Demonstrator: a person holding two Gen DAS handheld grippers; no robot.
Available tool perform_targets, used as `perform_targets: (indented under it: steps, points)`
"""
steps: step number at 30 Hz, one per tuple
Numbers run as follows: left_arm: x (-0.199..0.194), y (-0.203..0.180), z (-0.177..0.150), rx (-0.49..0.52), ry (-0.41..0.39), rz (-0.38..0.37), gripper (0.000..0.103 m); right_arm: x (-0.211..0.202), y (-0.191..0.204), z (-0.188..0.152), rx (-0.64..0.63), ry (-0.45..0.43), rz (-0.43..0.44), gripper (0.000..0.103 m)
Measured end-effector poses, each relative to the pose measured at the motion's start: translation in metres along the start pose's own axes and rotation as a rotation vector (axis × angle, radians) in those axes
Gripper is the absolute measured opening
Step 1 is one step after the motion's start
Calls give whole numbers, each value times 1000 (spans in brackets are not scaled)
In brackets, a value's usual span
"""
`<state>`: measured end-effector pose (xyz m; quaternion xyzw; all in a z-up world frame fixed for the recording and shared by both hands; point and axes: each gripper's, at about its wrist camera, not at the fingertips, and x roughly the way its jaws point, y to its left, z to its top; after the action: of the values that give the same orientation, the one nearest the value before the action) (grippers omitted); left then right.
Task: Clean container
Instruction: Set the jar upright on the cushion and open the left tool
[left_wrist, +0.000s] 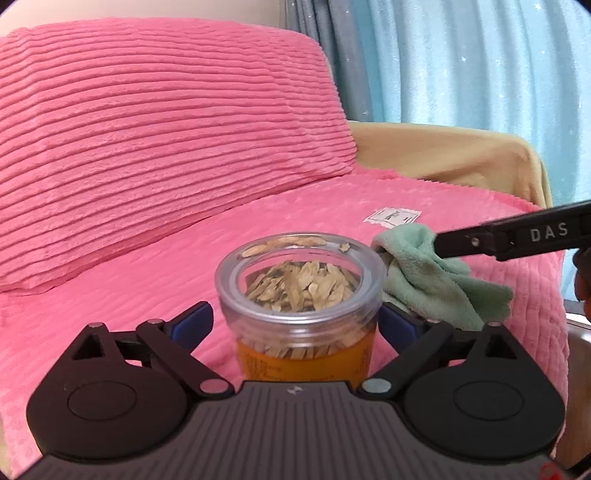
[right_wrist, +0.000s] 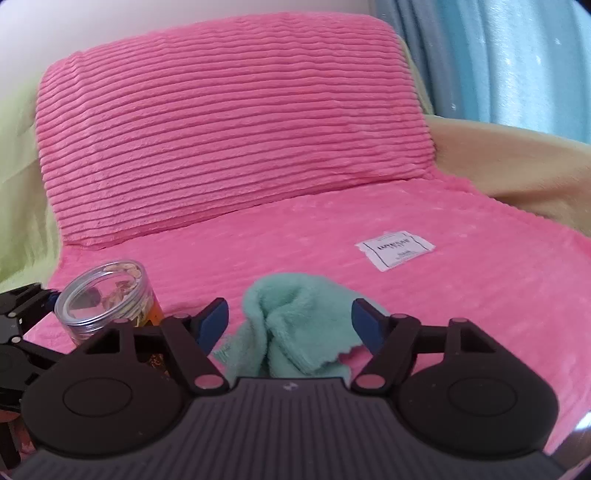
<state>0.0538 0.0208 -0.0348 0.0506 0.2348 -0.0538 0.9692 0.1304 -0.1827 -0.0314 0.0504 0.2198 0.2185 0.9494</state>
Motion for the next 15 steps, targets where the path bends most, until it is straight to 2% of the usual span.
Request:
perform_targets:
  steps: [3,4,10,15]
  points:
    - [-8,-3,0,-12,21,-8,101,-5,-5,-7,30,39,-22,89]
    - [-10,-4,0,-13,30,-6,101,-7,-6,-10,40,53,-29,92]
    - [-19,-9,-5,-47,125,27,102,-19,-15,-29,100,132,-76,99]
    - [-40,-17,-10,-68,158,56,102,-34,-14,-45,140,158,-100,101]
